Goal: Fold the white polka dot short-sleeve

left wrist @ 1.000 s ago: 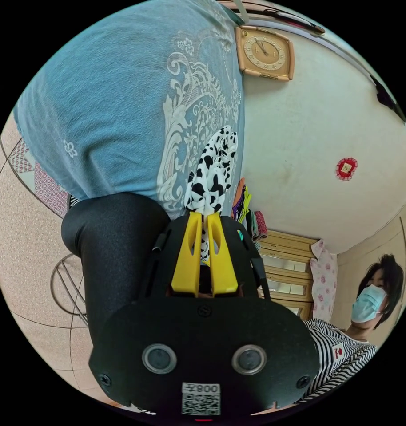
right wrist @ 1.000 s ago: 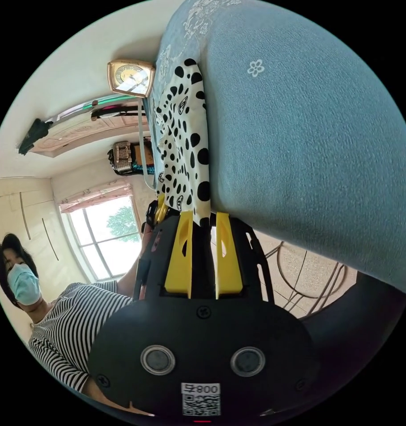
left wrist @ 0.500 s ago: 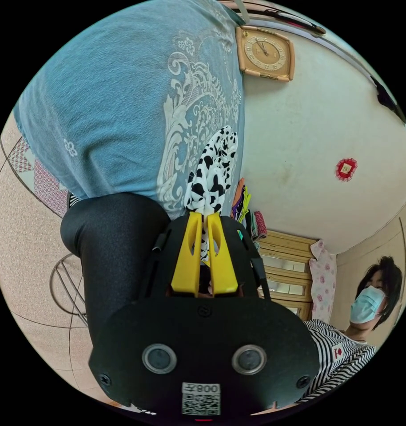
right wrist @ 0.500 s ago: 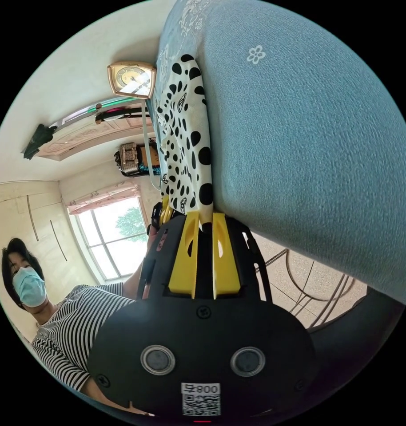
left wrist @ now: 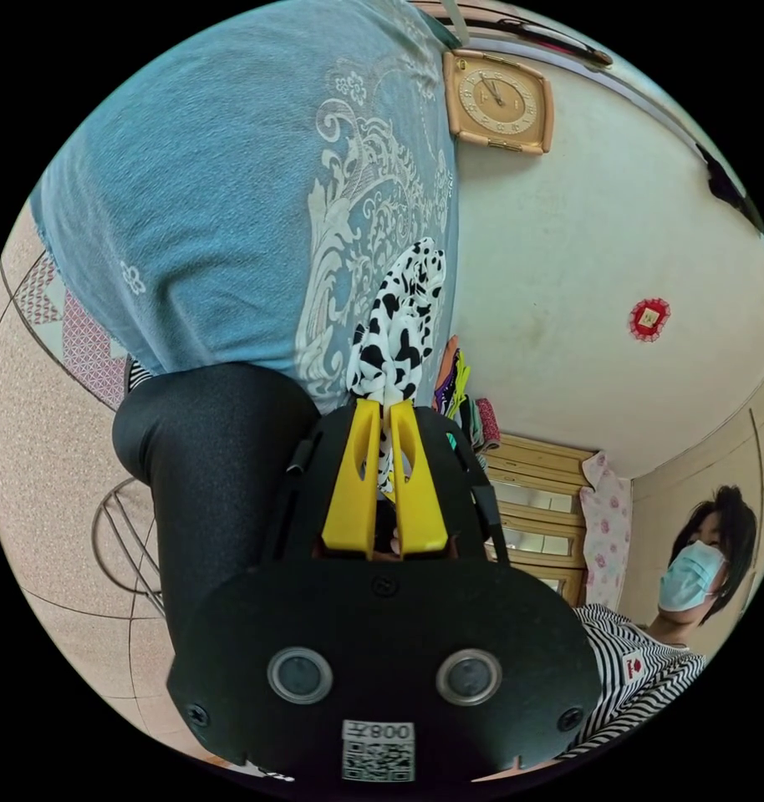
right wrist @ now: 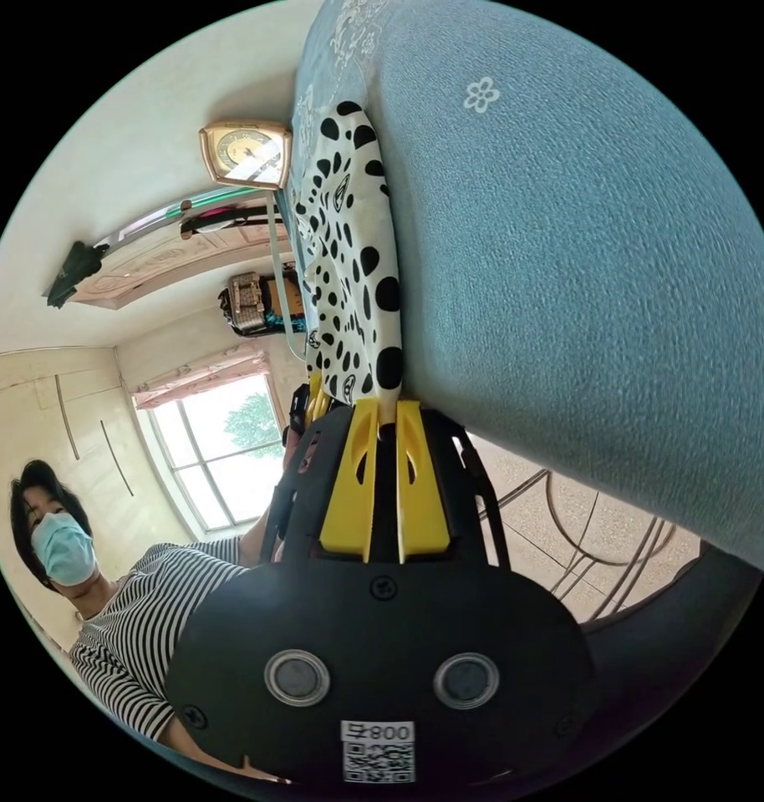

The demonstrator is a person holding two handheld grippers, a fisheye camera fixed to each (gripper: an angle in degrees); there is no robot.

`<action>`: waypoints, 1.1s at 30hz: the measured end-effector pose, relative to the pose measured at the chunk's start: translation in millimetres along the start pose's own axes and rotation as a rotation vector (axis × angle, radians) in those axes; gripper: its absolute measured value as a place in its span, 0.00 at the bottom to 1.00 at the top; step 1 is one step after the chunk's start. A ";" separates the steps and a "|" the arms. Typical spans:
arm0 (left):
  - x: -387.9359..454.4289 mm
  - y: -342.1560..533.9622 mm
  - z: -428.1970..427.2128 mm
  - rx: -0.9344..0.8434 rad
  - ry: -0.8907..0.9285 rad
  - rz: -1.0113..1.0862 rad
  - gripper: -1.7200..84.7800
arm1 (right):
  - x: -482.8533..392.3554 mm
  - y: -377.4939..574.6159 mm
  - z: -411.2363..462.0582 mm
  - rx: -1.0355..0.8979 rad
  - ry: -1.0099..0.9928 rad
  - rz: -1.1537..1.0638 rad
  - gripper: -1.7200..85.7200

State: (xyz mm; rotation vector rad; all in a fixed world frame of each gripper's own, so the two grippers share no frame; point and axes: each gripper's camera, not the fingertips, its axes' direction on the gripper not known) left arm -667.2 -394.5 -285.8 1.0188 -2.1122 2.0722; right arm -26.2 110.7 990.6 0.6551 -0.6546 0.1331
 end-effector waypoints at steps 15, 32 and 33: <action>77.8 37.4 72.1 0.027 0.088 0.131 0.05 | 12.8 62.0 -101.4 0.065 -0.024 -0.200 0.05; 238.7 77.8 288.4 -0.221 0.199 0.404 0.05 | 86.6 209.2 -332.2 0.341 -0.145 -0.405 0.05; 248.8 75.8 314.4 -0.243 0.204 0.413 0.05 | 90.9 210.9 -342.1 0.355 -0.145 -0.404 0.05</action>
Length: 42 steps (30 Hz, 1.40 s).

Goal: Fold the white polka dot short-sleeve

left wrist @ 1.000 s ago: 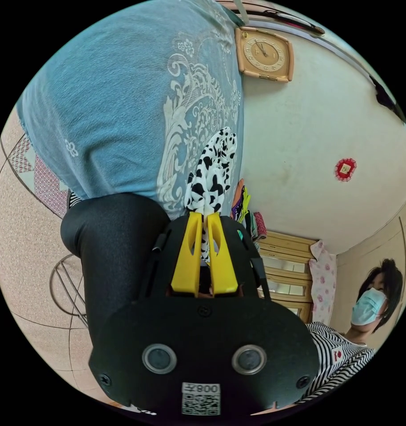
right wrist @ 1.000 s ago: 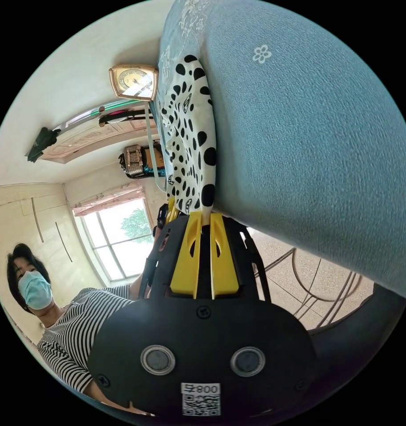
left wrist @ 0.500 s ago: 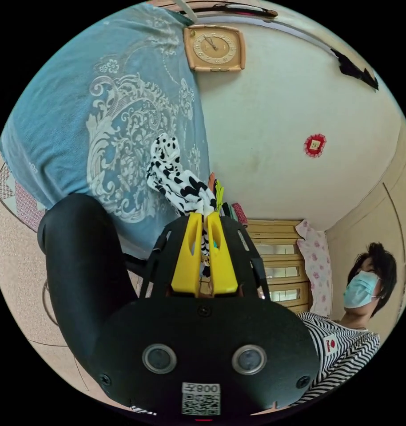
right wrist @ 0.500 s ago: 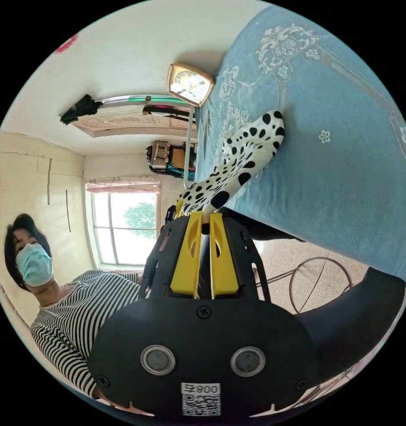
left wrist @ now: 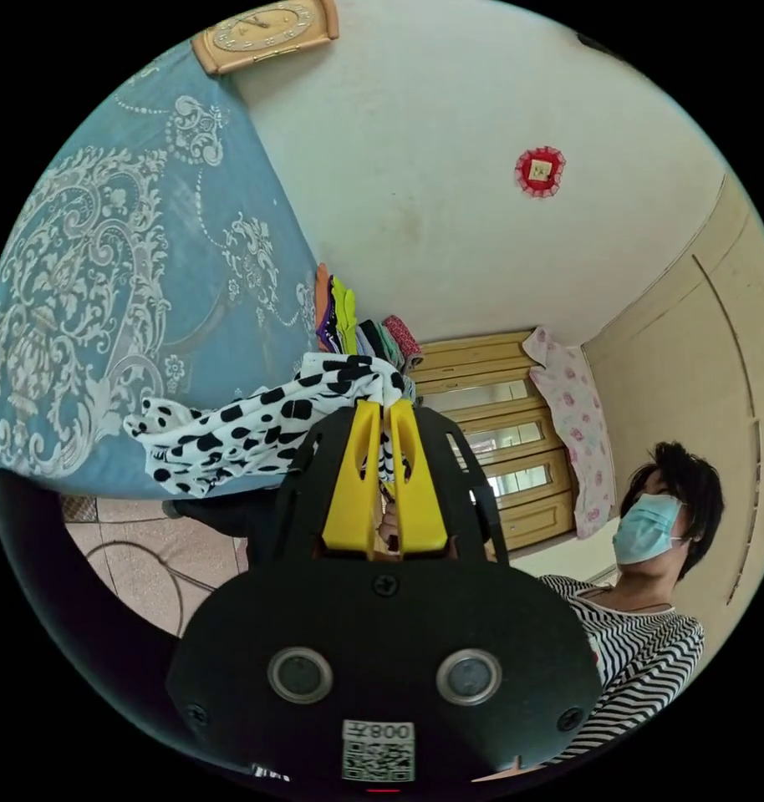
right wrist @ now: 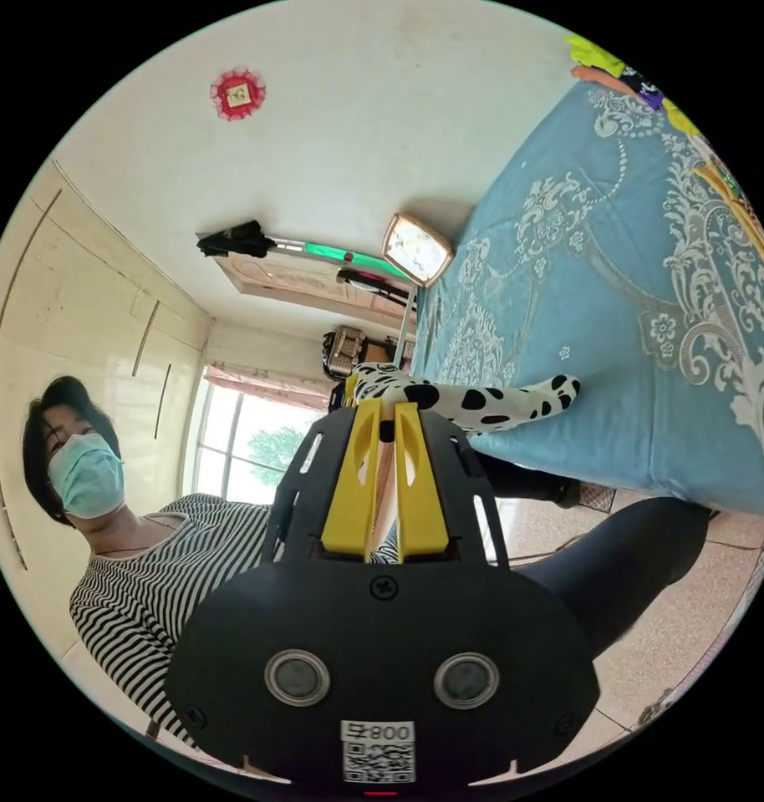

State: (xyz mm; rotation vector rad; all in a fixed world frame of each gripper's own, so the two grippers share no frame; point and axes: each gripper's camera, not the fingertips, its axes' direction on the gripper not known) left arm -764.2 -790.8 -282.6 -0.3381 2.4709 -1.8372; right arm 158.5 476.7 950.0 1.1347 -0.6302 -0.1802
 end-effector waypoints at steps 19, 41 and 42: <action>114.3 -194.7 491.1 -0.182 0.149 0.333 0.05 | -46.6 -171.0 -416.8 0.297 0.357 -0.280 0.05; -66.1 -55.4 856.1 -0.686 -0.123 0.106 0.05 | 187.1 -47.6 -622.2 0.191 0.671 0.197 0.04; -75.0 -51.4 865.9 -0.693 -0.132 0.081 0.05 | 191.0 -46.7 -623.8 0.186 0.680 0.208 0.04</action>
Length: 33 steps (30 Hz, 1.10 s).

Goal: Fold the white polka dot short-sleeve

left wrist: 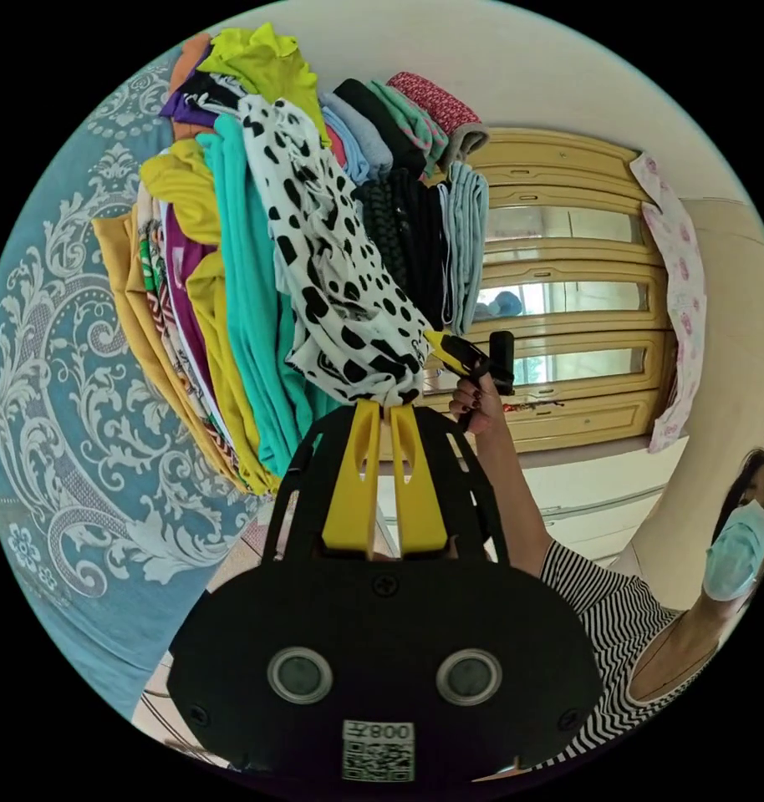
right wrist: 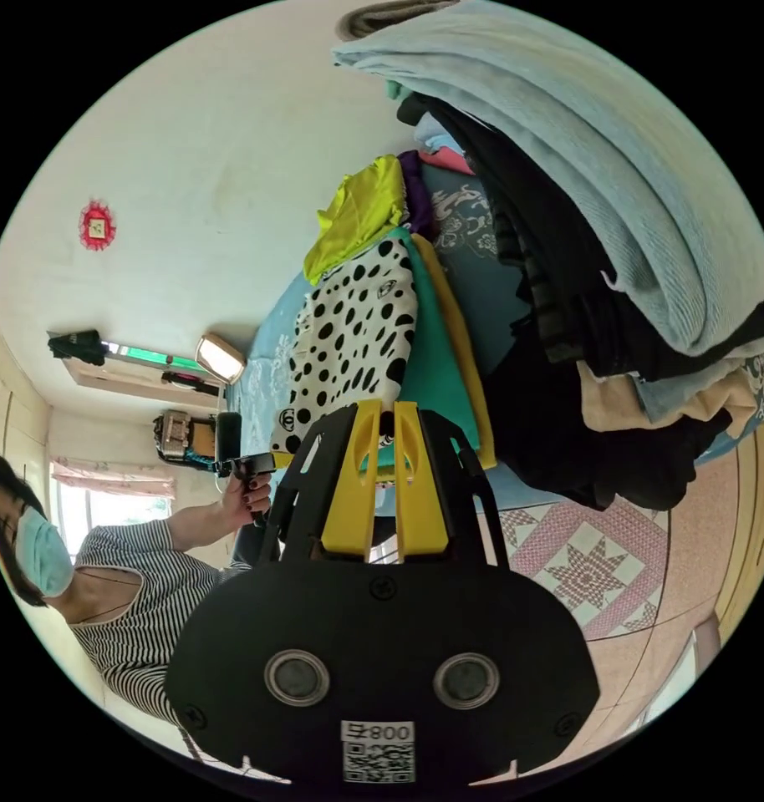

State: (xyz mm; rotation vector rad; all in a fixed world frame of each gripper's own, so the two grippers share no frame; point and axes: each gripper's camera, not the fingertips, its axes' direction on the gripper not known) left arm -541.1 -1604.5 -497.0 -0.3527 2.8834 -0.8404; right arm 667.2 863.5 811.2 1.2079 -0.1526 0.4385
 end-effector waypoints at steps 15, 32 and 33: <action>-68.9 -17.2 52.4 0.001 0.164 -0.192 0.04 | 46.6 24.8 18.2 0.033 -0.047 0.105 0.04; 33.6 -89.5 49.9 0.027 -0.259 0.283 0.02 | -218.8 99.4 117.3 0.136 0.336 -0.329 0.02; 38.6 -95.7 57.3 0.027 -0.346 0.309 0.02 | -225.3 99.9 129.0 0.123 0.362 -0.332 0.02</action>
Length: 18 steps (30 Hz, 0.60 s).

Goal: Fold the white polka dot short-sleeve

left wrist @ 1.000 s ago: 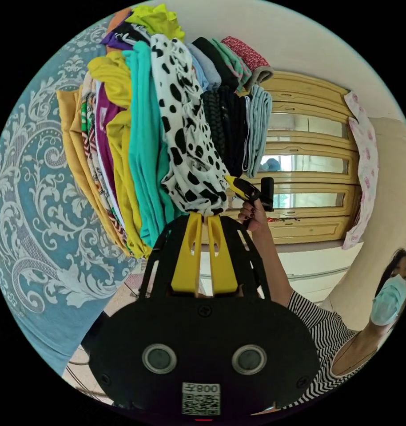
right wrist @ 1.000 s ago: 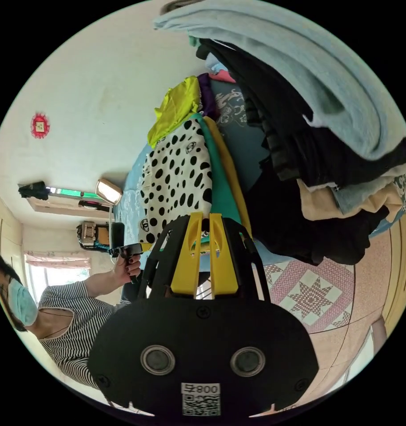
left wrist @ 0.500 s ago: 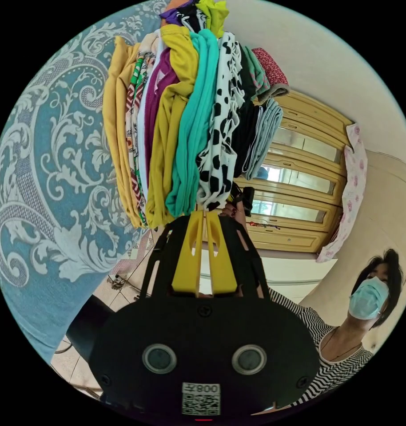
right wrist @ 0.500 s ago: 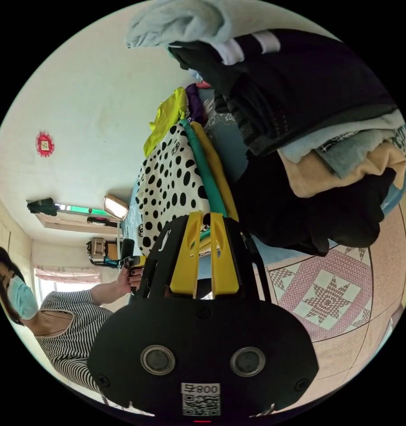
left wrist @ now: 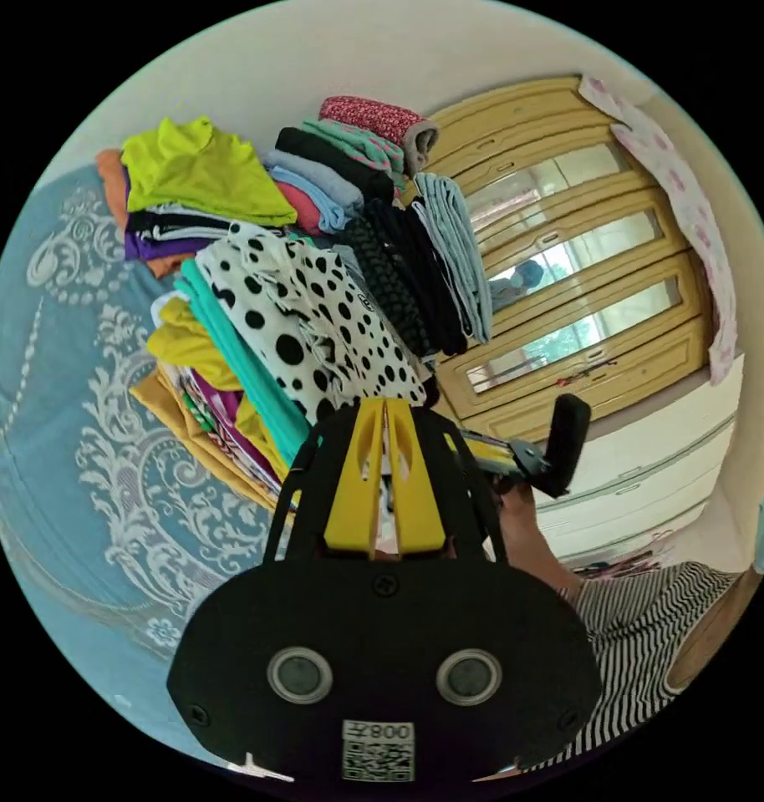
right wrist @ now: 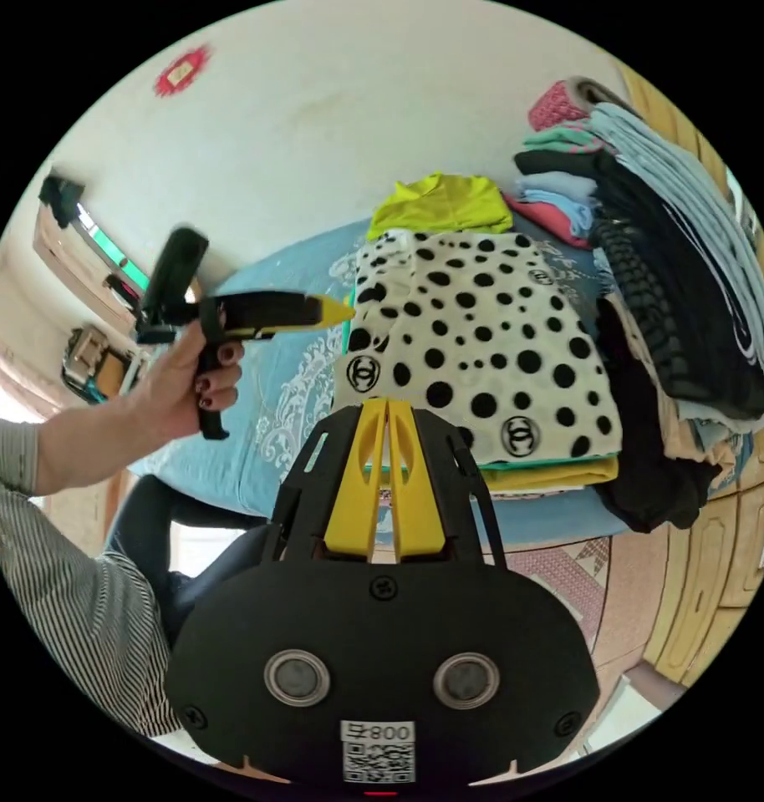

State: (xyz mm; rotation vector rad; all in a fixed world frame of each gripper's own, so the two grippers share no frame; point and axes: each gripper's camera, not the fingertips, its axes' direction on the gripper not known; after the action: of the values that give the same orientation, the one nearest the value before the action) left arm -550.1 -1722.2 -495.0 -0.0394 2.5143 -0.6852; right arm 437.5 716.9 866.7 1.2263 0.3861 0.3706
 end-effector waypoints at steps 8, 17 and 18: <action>-7.5 6.6 29.8 -0.097 -0.151 -0.014 0.02 | -79.5 8.7 39.0 -0.004 0.231 -0.038 0.02; 18.0 26.3 40.7 -0.142 -0.216 0.105 0.02 | -130.1 6.5 22.0 0.052 0.296 -0.021 0.02; 21.7 30.0 34.1 -0.119 -0.197 0.104 0.02 | -133.6 7.6 16.9 0.072 0.290 -0.016 0.02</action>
State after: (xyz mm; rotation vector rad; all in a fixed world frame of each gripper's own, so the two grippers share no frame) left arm -548.6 -1715.4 -544.8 -0.0180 2.3465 -0.4659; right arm 327.9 641.9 890.3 1.2411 0.6630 0.5266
